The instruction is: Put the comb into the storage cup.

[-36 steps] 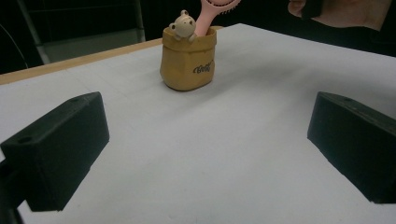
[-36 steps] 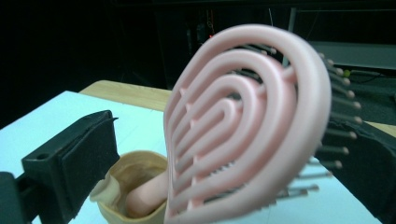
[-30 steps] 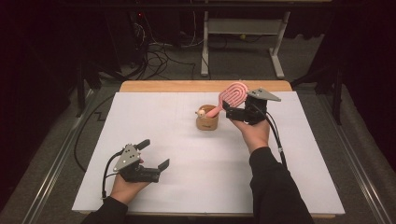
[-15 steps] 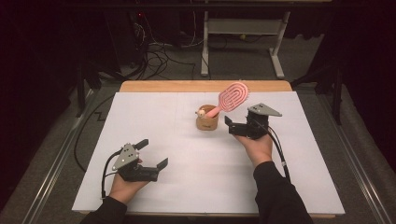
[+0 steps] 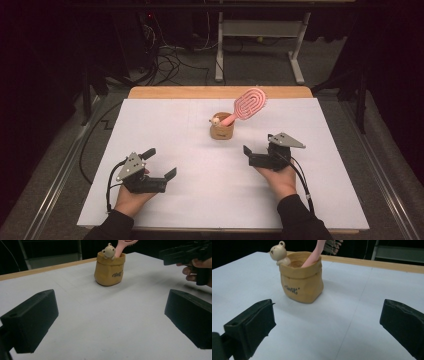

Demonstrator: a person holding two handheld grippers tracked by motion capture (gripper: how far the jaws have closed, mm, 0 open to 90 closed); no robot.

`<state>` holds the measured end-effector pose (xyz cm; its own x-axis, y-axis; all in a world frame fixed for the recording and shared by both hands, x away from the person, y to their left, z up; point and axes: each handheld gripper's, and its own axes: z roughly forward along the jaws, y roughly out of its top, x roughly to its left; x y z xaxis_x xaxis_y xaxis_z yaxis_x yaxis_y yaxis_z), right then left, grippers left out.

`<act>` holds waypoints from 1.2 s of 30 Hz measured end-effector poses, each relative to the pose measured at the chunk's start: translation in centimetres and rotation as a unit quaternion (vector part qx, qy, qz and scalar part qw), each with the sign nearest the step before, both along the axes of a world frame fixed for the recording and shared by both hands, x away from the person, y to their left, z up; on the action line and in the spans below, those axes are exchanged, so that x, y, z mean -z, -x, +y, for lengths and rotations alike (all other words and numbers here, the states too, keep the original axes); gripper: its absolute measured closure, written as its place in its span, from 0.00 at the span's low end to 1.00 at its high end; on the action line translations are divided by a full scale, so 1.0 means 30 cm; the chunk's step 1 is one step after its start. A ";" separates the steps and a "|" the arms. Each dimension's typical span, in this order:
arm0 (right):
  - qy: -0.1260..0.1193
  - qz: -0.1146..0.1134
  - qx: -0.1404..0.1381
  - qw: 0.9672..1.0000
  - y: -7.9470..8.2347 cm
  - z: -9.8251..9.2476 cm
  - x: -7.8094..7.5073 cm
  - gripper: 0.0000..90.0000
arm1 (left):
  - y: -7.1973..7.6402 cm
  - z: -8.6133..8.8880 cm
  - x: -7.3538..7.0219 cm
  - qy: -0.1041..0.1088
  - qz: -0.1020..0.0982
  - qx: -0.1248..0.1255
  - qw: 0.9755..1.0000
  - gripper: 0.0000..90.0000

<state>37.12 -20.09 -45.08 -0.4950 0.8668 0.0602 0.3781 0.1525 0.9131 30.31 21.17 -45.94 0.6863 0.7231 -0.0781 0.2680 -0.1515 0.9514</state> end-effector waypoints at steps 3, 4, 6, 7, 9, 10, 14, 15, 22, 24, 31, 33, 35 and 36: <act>-0.003 -0.003 -0.002 1.000 0.040 -0.024 0.012 0.01 | 0.001 0.001 -0.002 0.001 0.000 -0.002 1.000 0.00; -0.004 -0.005 -0.003 1.000 0.055 -0.033 0.015 0.01 | 0.001 0.001 -0.003 0.000 -0.001 -0.003 1.000 0.00; -0.002 -0.013 -0.004 1.000 0.083 -0.052 0.022 0.01 | 0.002 0.001 -0.003 -0.001 0.000 -0.003 1.000 0.00; 0.000 -0.017 -0.004 1.000 0.098 -0.060 0.024 0.01 | 0.002 0.000 -0.003 -0.001 0.000 -0.003 1.000 0.00; 0.004 -0.029 -0.004 1.000 0.129 -0.079 0.032 0.01 | 0.002 -0.001 -0.001 -0.005 0.000 -0.004 1.000 0.00; 0.004 -0.031 -0.004 1.000 0.139 -0.086 0.035 0.01 | 0.001 -0.001 0.001 -0.007 0.001 -0.004 1.000 0.00; -0.007 -0.032 0.002 0.999 0.187 -0.137 0.041 0.01 | -0.001 0.002 0.003 -0.008 0.004 -0.007 1.000 0.00; -0.011 -0.036 0.004 0.999 0.199 -0.150 0.040 0.01 | 0.000 0.003 0.002 -0.008 0.003 -0.008 1.000 0.00; -0.022 -0.059 0.011 0.998 0.272 -0.232 0.029 0.01 | 0.003 0.017 0.003 -0.009 0.005 -0.009 1.000 0.00; -0.027 -0.064 0.012 0.998 0.296 -0.254 0.024 0.01 | 0.008 0.025 0.007 -0.010 0.010 -0.009 1.000 0.00; -0.032 -0.091 0.015 0.995 0.347 -0.294 0.018 0.01 | 0.027 0.041 0.023 -0.006 0.018 -0.007 1.000 0.00; -0.028 -0.093 0.014 0.995 0.340 -0.289 0.020 0.01 | 0.026 0.040 0.022 -0.005 0.016 -0.007 1.000 0.00; -0.029 -0.090 0.015 0.995 0.333 -0.288 0.023 0.01 | 0.026 0.040 0.019 -0.001 0.011 -0.011 1.000 0.00; -0.032 -0.086 0.014 0.996 0.331 -0.288 0.025 0.01 | 0.027 0.041 0.018 0.001 0.009 -0.012 1.000 0.00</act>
<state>27.19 -28.74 -45.82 -0.4791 0.8772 0.0316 0.2180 0.0841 0.9723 29.49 22.40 -46.48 0.6676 0.7388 -0.0921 0.2887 -0.1428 0.9467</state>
